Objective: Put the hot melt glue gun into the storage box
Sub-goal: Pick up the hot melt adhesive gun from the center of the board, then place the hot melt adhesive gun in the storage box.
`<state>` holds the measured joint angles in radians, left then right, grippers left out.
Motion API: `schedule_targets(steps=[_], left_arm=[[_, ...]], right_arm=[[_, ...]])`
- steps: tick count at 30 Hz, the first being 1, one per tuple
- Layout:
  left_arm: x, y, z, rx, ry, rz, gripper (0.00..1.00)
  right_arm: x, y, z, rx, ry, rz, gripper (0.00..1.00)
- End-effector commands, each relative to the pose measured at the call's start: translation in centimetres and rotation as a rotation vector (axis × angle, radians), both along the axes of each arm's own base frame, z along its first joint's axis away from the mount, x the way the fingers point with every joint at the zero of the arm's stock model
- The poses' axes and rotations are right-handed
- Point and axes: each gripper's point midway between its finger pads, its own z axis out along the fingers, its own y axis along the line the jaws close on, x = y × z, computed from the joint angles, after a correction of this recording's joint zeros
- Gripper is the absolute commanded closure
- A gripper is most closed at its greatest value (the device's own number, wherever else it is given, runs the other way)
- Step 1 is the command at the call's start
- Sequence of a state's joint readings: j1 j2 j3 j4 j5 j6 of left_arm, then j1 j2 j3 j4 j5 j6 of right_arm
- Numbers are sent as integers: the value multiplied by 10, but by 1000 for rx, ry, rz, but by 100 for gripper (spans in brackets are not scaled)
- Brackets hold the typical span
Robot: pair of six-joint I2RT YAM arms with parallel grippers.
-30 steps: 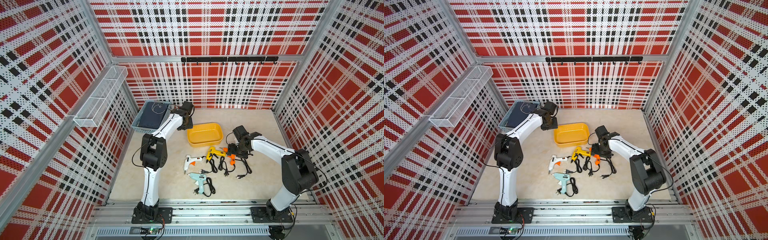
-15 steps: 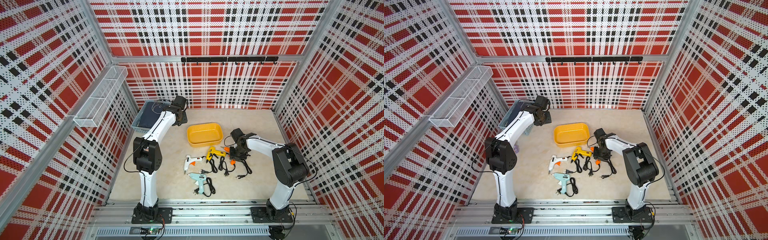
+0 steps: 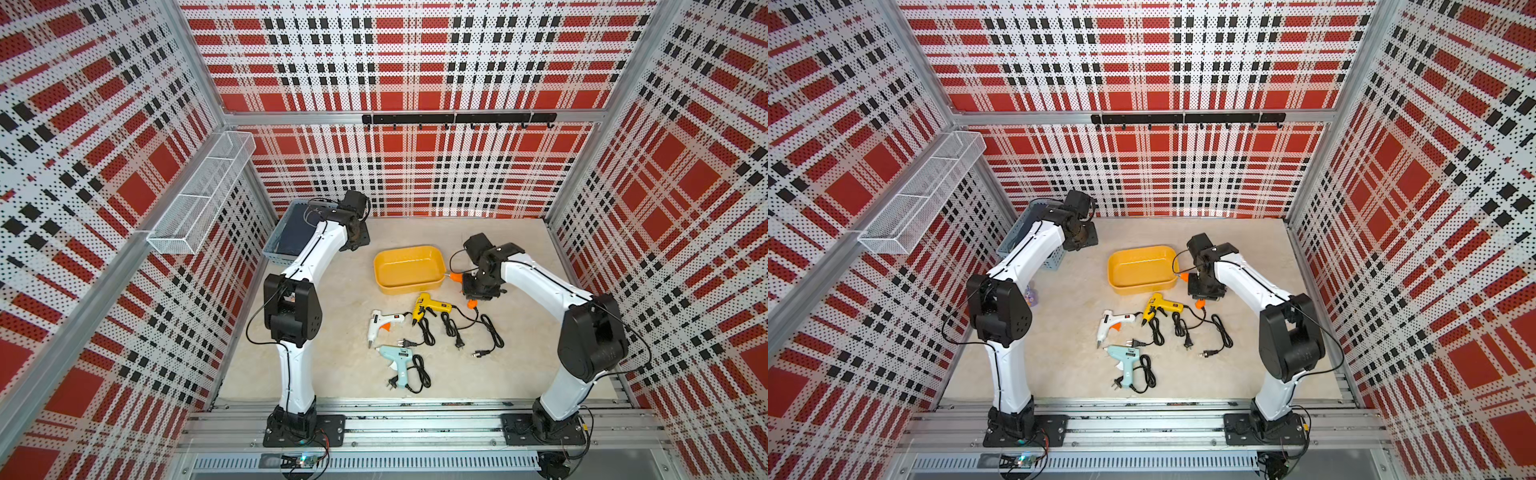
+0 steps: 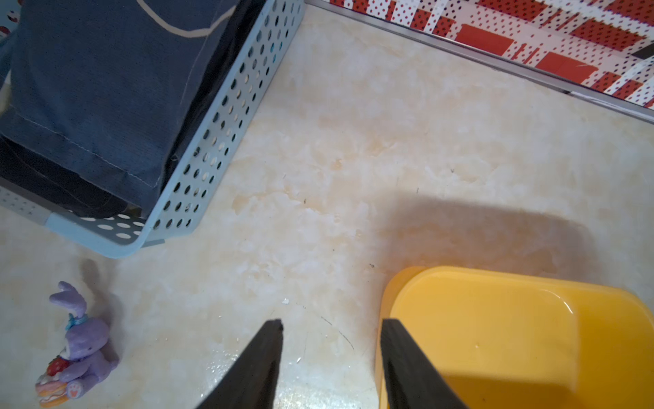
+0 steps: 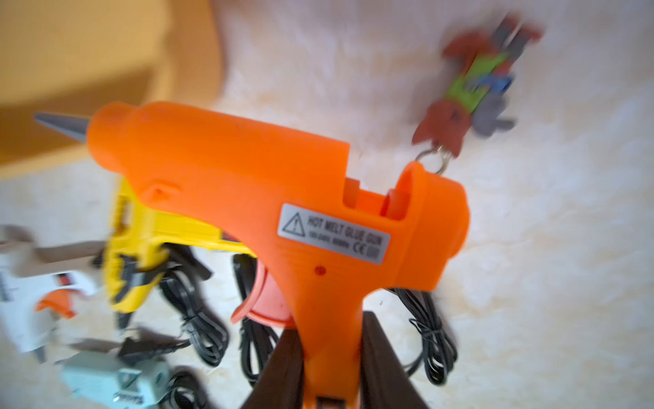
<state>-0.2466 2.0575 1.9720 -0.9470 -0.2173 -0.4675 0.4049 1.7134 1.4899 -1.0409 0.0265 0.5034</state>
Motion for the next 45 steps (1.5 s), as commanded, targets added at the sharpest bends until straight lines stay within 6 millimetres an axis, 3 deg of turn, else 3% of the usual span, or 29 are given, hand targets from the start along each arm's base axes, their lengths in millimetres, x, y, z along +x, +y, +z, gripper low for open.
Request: schedule_targets(steps=[1,4,10,14,16,20,25,34,38,45], left_arm=[[5,15,22,-5,-45,37,49],[7,16,23,-7,-52,43,49],[7,20,22,-8,-49,52,49],[2,24,21,-6,-42,60,49],[0,26,21,-5,-38,63,49],[-7,30,21,0,-37,69,49],[-19,36,23,6,-39,79,49],[-42,53,16,2,-31,111,49],[-47,55,13,-2,-28,115,49],[-50,58,11,-4,-24,120,49]], right_arm=[[-1,-11,75,-37,-130,38,94],[11,-7,124,-15,-235,59,94],[40,23,216,81,-461,135,93],[62,55,258,173,-590,187,93],[75,71,262,203,-623,208,93],[105,98,252,235,-672,246,93],[138,119,235,223,-712,282,93],[167,134,217,165,-777,362,93],[170,143,184,154,-707,389,93],[156,163,96,89,-515,440,94]])
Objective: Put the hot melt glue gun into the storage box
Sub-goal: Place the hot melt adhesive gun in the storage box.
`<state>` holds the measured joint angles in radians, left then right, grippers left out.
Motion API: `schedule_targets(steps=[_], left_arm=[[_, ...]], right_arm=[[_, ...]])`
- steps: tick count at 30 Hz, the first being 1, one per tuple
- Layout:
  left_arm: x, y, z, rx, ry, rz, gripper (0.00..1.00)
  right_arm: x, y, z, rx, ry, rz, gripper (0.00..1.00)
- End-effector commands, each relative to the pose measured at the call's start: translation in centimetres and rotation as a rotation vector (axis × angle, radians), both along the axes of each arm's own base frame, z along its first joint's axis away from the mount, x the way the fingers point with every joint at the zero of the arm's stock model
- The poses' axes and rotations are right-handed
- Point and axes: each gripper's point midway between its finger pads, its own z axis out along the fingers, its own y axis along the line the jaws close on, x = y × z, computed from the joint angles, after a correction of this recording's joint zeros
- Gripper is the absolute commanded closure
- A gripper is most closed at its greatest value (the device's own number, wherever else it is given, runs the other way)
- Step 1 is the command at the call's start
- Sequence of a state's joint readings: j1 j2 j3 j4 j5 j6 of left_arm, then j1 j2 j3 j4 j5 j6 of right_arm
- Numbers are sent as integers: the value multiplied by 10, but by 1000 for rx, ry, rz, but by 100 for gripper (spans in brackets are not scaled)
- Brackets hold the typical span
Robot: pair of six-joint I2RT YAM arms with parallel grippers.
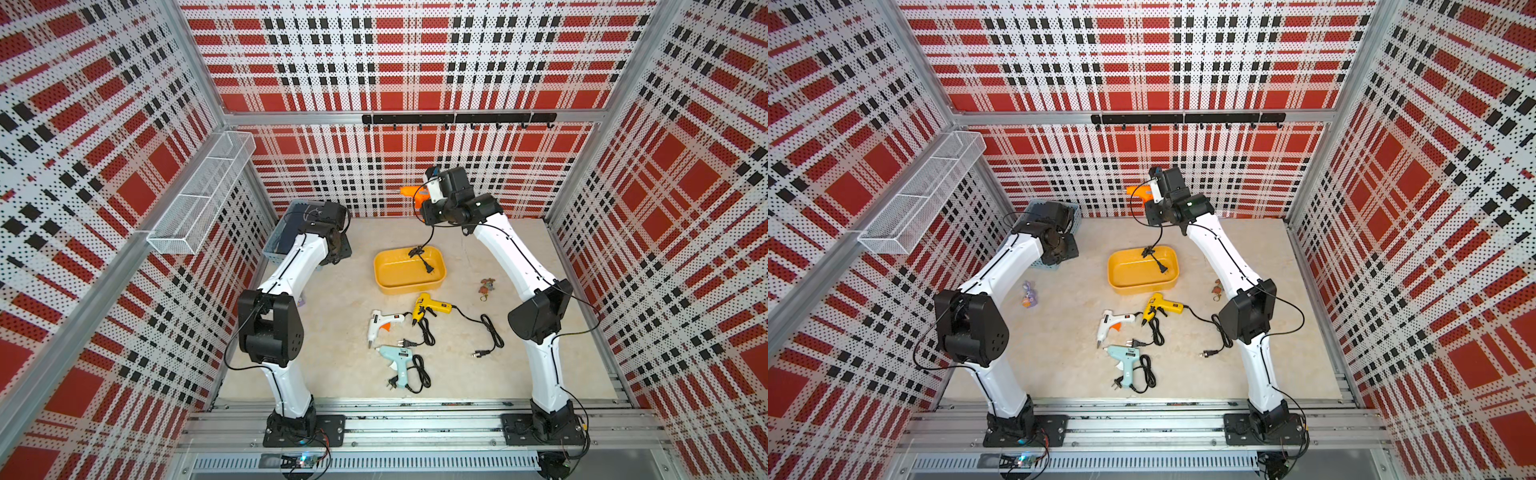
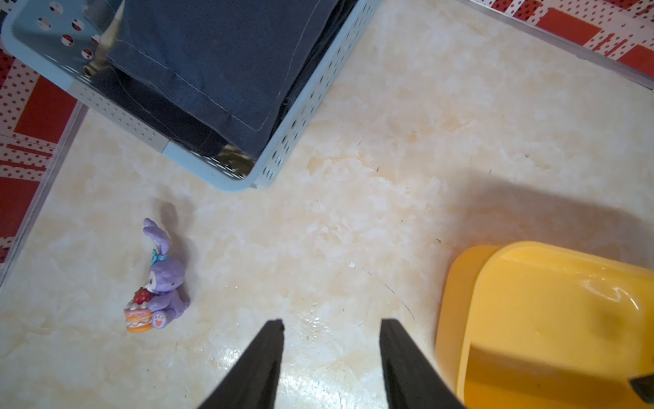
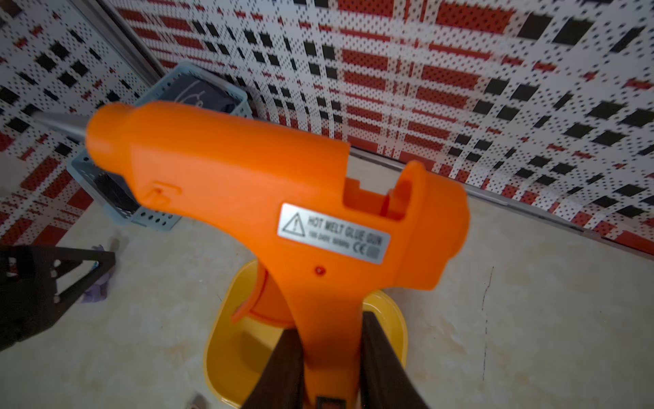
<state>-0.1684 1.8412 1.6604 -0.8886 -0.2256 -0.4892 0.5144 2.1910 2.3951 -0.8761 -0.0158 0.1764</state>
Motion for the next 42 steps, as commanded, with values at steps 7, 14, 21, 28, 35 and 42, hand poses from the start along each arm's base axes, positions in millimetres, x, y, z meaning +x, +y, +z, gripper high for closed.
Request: schedule_targets(steps=[7,14,21,28,35,42], left_arm=[[1,8,15,-6,-55,18,50],[-1,9,10,-9,-46,18,50],[0,10,10,-9,-43,13,50],[0,10,10,-10,-43,13,50],[-1,11,11,-8,-45,15,50],[-2,11,11,-6,-45,14,50]], right_arm=[[-13,6,-109,-158,204,-8,96],[-29,1,-169,-248,353,-8,96],[-38,7,-206,-280,434,14,94],[-46,9,-234,-299,501,22,88],[-56,29,-231,-313,474,73,82],[-61,42,-229,-310,461,100,64]])
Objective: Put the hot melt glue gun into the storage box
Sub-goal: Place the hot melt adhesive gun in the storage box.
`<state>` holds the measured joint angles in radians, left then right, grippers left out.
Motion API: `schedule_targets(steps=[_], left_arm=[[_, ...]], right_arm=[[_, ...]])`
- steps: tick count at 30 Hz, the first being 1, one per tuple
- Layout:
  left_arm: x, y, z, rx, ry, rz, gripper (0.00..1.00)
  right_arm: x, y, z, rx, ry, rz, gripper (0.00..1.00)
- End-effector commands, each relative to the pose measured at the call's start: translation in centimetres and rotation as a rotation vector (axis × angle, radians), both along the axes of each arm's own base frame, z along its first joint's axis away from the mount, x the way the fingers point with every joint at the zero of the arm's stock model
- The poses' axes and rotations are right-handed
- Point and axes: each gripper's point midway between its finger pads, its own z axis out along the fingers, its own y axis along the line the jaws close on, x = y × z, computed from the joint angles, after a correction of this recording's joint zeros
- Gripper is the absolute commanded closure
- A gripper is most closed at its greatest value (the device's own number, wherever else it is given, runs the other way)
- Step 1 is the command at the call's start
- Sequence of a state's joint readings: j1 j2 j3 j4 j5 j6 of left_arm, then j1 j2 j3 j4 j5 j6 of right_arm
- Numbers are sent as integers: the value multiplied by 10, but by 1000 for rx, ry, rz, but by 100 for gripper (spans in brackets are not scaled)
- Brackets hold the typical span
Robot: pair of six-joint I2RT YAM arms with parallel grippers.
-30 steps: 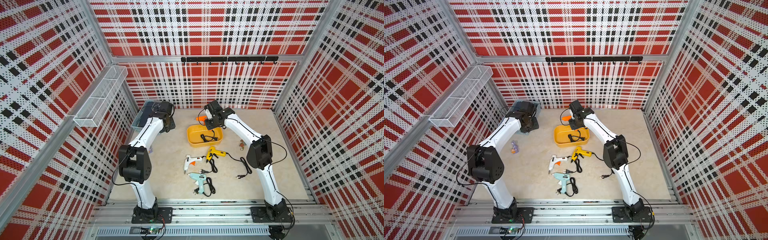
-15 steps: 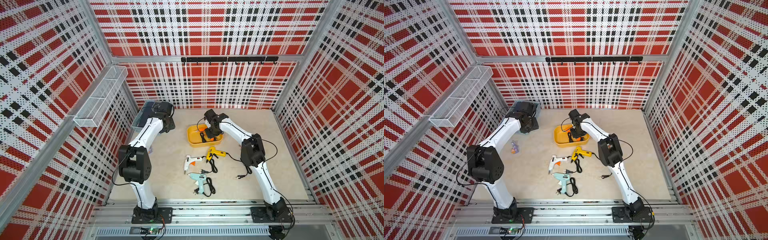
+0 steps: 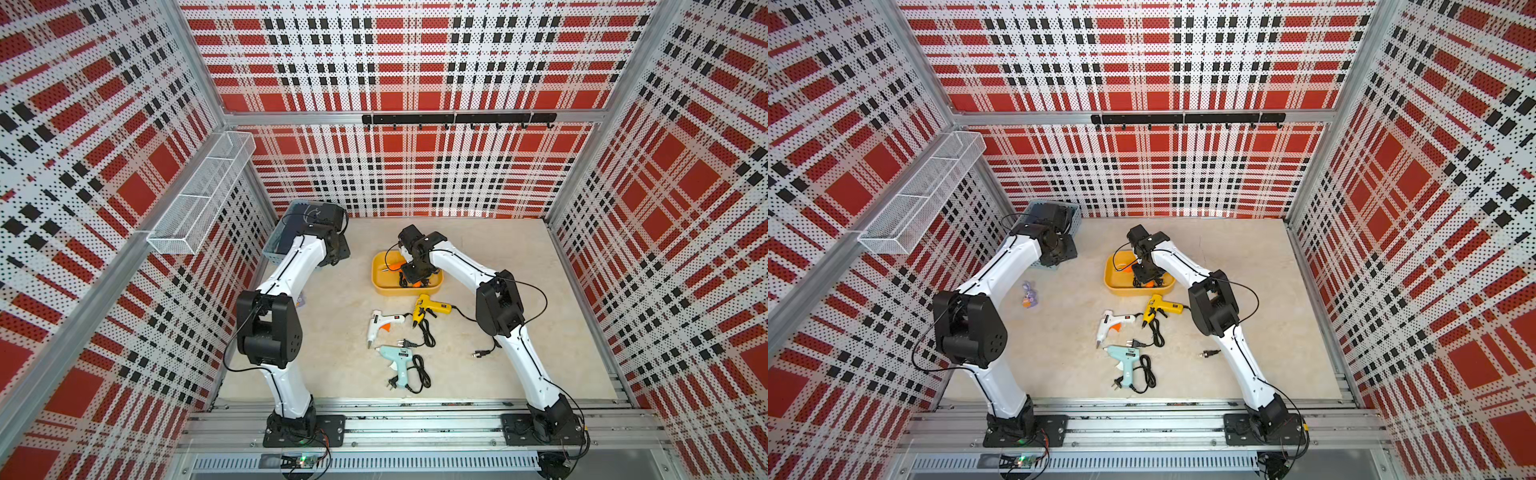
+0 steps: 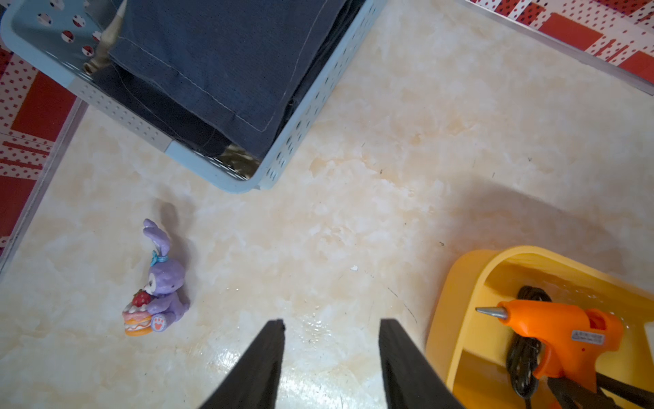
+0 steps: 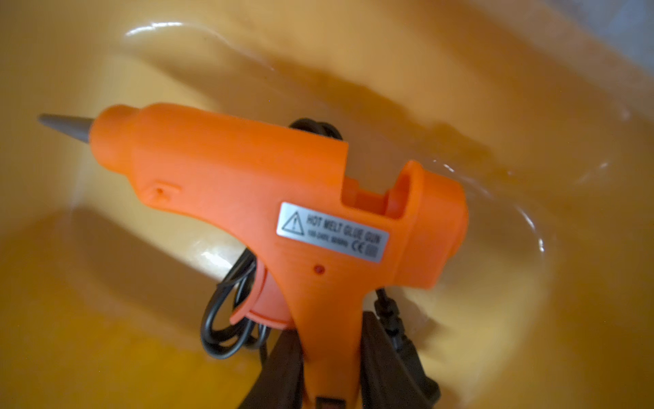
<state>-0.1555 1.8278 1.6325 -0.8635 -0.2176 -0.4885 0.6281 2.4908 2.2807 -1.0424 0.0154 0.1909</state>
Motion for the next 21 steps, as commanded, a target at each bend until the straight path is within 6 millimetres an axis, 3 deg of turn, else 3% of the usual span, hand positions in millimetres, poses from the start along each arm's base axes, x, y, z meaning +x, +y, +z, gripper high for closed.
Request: schedule_targets(steps=[1,6,9,12,15,17,19,21], left_arm=[[-2,7,13,2,-36,6,50],[-4,7,12,4,-33,4,49],[-5,7,11,3,-30,5,48],[-7,7,11,2,-28,4,48],[-12,2,10,3,-23,-12,47],[-17,-11,6,2,-11,-45,48],[-29,-32,-3,1,19,-95,48],[-52,-73,-18,-11,64,-195,48]], right_arm=[[0,11,7,23,-13,18,61],[-2,17,13,35,-23,28,40],[1,15,29,36,-57,21,25],[6,9,64,40,-134,-1,15],[8,-1,115,66,-233,-38,11],[2,-14,144,81,-273,-80,11],[-9,-31,158,89,-275,-135,11],[-23,-49,159,97,-260,-194,12]])
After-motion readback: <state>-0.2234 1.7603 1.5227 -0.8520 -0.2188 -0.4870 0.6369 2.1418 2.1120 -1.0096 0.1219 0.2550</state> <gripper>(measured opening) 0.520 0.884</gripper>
